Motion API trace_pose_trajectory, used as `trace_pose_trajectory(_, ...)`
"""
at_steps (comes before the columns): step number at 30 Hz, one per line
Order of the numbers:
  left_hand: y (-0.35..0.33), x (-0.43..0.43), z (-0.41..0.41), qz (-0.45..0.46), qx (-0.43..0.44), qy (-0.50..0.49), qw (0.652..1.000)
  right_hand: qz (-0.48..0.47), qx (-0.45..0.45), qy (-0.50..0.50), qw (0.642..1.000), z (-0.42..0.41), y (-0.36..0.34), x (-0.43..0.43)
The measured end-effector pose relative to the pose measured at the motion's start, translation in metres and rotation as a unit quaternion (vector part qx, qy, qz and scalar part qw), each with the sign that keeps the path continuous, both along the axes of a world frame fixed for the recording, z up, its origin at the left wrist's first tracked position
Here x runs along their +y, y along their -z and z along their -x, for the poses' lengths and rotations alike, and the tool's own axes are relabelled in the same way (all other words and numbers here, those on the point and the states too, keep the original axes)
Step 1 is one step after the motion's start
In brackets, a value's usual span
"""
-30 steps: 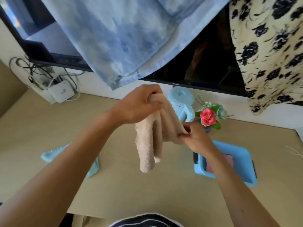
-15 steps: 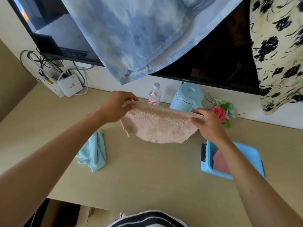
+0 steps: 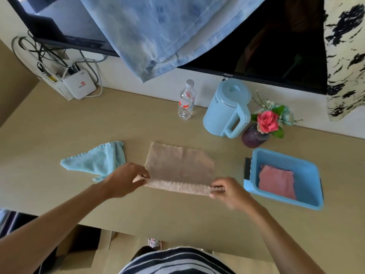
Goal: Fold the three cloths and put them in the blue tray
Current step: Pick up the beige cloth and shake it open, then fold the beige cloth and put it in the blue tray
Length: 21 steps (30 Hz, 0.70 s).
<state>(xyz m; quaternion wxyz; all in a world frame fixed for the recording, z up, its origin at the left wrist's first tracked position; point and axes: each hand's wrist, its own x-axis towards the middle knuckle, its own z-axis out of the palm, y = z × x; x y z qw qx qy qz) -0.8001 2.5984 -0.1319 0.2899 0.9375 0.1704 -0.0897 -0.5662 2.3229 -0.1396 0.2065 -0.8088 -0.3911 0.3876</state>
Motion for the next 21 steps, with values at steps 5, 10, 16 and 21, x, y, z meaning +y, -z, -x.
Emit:
trace_pose_trajectory(5,0.049,-0.02,0.021,0.04,0.057,-0.011,0.997,0.112,0.035,-0.012,0.993,0.031,0.048,-0.018)
trace_pose_trajectory(10,0.067,-0.021,0.018,0.048,0.036,-0.044,0.997,0.096,0.038,0.012,0.995,0.028,0.065,-0.018)
trace_pose_trajectory(16,0.077,-0.004,-0.01,0.053,0.006,-0.131,0.99,0.036,-0.003,0.071,0.997,-0.002,0.067,0.012)
trace_pose_trajectory(21,0.092,0.013,-0.032,0.055,0.0,-0.165,0.985,0.028,-0.031,0.095,0.995,-0.024,0.078,0.036)
